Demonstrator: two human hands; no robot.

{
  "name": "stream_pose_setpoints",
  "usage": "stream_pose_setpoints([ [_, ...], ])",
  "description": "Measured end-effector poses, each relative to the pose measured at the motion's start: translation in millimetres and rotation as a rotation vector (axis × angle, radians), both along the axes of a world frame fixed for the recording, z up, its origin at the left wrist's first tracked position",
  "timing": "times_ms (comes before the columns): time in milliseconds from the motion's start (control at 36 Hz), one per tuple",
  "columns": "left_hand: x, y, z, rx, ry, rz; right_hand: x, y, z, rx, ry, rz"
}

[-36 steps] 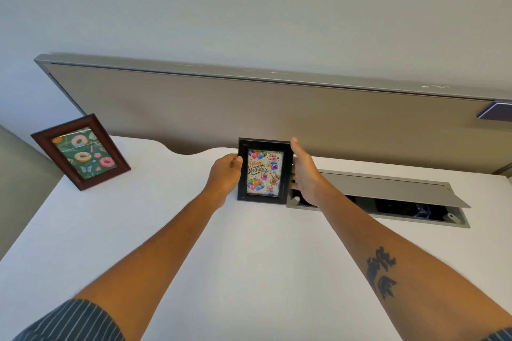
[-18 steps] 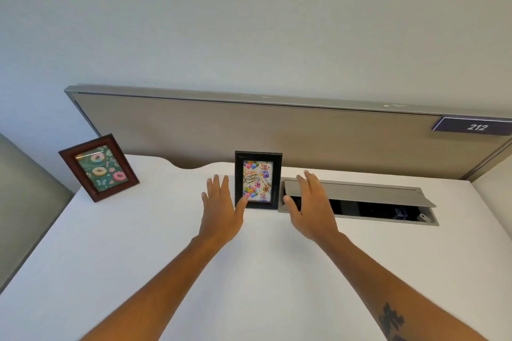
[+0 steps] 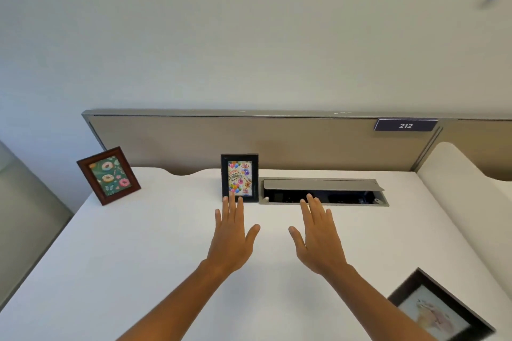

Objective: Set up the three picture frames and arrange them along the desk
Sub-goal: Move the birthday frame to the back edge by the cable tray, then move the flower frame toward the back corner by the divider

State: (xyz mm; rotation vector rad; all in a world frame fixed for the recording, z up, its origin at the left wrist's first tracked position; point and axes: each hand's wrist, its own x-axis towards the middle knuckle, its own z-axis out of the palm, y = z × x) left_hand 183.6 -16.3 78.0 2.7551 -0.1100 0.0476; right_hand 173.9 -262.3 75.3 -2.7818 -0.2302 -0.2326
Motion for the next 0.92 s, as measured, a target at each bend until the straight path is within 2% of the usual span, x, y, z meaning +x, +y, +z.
stream_pose_setpoints([
  [278,-41.6,-81.7,-4.6,-0.052,0.028,-0.167,-86.0,-93.3,0.3,0.037,0.004,-0.198],
  [528,-69.7,-181.2,-10.4,-0.165,0.09,-0.345,-129.1,-169.8,16.2,-0.01,0.053,-0.41],
  [722,-88.4,-237.5,-8.9,-0.25,0.251,-0.45,-153.8,-212.9,16.3,0.002,0.125,-0.581],
  [917,-90.2,-273.4,-9.9,-0.402,0.452,-0.392,-177.8,-241.6,19.4,0.194,0.175,-0.757],
])
